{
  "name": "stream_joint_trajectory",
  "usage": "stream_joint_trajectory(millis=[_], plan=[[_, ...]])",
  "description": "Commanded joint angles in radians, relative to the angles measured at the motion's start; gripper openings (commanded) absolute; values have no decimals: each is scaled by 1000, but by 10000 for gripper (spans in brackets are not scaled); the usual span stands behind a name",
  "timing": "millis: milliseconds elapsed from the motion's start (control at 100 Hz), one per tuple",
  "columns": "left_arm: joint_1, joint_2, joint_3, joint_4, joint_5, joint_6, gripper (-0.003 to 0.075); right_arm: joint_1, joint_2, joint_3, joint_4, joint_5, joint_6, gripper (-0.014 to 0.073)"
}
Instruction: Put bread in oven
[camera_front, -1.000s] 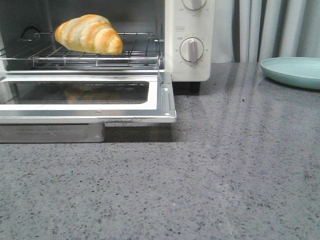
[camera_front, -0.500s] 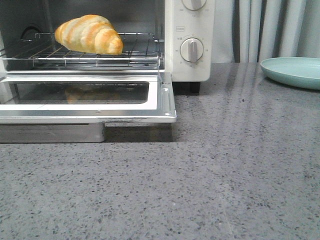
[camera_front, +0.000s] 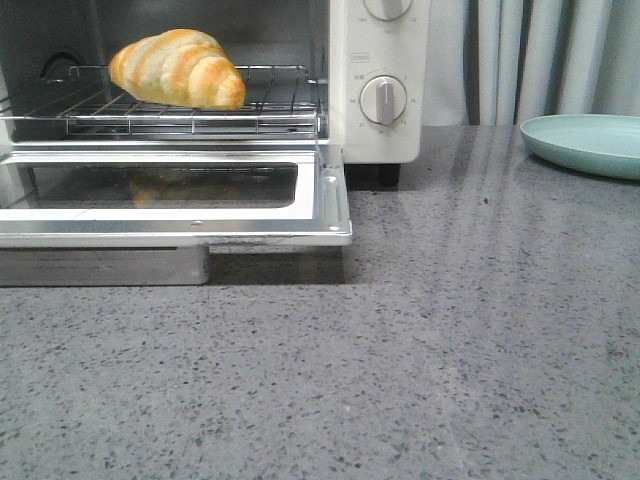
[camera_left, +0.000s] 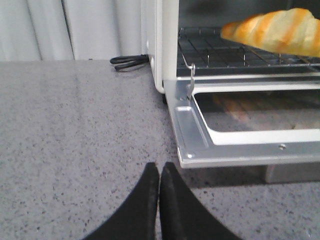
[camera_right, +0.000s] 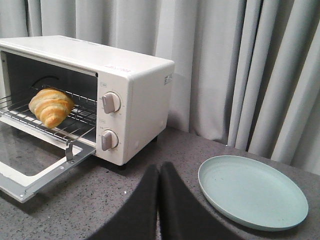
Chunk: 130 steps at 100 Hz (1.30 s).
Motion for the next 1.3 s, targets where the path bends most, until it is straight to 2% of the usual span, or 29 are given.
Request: stream_joint_trajectory(millis=[0, 60, 1290], plan=[[5, -30, 24, 0, 10, -12, -21, -5, 17, -19, -47, -57, -1, -49], [5, -30, 24, 12, 71, -12, -21, -5, 17, -19, -47, -57, -1, -49], [5, -30, 24, 23, 67, -12, -21, -5, 17, -19, -47, -42, -1, -49]])
